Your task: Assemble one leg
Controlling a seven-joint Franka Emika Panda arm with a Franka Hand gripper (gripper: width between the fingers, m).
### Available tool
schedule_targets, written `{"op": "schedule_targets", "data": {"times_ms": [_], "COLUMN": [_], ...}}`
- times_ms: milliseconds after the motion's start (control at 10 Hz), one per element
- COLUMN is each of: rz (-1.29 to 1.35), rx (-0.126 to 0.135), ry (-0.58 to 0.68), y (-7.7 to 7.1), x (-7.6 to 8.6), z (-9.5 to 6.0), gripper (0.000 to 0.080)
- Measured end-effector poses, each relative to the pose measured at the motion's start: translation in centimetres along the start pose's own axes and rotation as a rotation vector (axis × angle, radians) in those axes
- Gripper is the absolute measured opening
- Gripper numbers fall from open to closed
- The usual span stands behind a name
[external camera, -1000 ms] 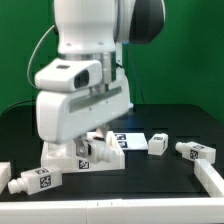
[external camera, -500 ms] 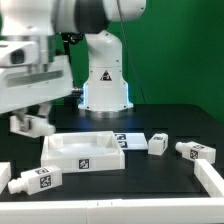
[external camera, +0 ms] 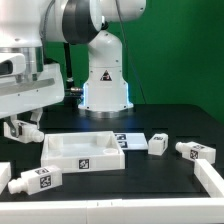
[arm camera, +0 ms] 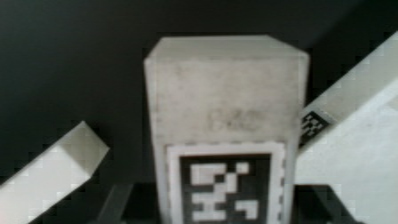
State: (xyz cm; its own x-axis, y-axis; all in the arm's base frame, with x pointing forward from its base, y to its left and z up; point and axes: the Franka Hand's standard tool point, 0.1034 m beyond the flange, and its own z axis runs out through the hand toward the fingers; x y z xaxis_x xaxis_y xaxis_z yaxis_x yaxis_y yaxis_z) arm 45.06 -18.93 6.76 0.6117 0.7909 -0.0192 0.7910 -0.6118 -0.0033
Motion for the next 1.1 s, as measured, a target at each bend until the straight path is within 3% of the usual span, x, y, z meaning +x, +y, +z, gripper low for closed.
{"op": "schedule_targets", "data": {"times_ms": [100, 300, 400, 800, 1100], "rz": [0.016, 0.019, 0.03, 0.034, 0.034], "rx": [0.018, 0.08, 0.095, 0.083, 0.086], "ry": [-0.006, -0.032, -0.038, -0.04, -0.042], "y": [-0.3, -1.6, -1.7, -0.4, -0.5], "x": [-0.8, -3.4, -4.1, -6.3, -6.4], "z": [1.0, 4.5, 5.4, 5.4, 5.5], "gripper": [0.0285, 0.0285, 0.0285, 0.0285, 0.0286]}}
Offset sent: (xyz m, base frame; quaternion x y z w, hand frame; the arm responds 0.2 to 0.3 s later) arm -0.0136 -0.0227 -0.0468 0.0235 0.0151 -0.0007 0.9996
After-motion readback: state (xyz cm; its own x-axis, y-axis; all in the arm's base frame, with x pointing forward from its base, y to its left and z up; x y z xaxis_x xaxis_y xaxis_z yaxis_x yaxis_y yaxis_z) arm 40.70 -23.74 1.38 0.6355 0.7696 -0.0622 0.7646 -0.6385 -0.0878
